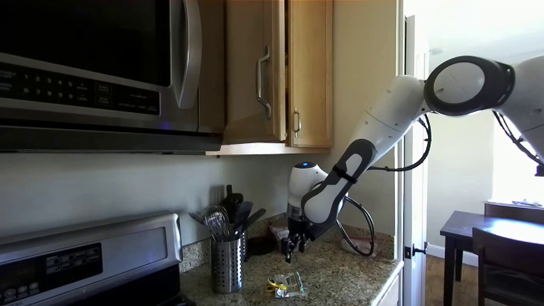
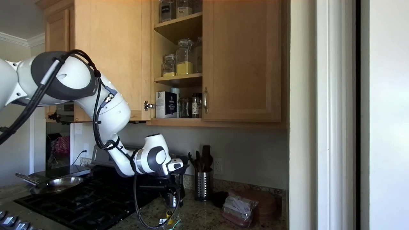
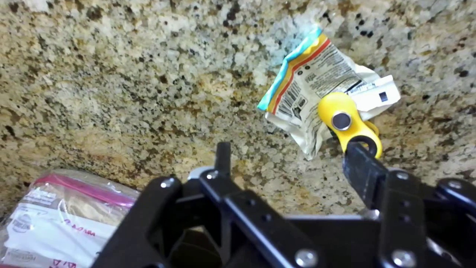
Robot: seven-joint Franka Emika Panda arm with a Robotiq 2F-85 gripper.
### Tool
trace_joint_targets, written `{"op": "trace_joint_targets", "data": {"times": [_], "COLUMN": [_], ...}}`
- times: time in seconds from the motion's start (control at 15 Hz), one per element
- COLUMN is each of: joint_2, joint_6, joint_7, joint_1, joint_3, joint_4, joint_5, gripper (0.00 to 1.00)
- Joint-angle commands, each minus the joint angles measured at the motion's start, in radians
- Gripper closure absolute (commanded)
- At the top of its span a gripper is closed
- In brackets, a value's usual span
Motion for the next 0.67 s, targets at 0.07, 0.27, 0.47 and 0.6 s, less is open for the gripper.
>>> {"op": "trace_joint_targets", "data": {"times": [0.07,0.27,0.47,0.6], "joint_2": [-0.152,-0.243,-0.326,-0.37], "joint_6": [-0.119,-0.199,-0.245,-0.267], "joint_7": [-0.049,-0.085,-0.102,-0.112], "joint_1": [-0.02,-0.04,-0.053,-0.063], "joint_3": [0.038,0.075,0.098,0.112], "joint_4": [-0.051,-0.058,-0.061,-0.063], "joint_5": [0.021,0.041,0.049,0.058], "gripper": [0.0,0.0,0.0,0.0]}}
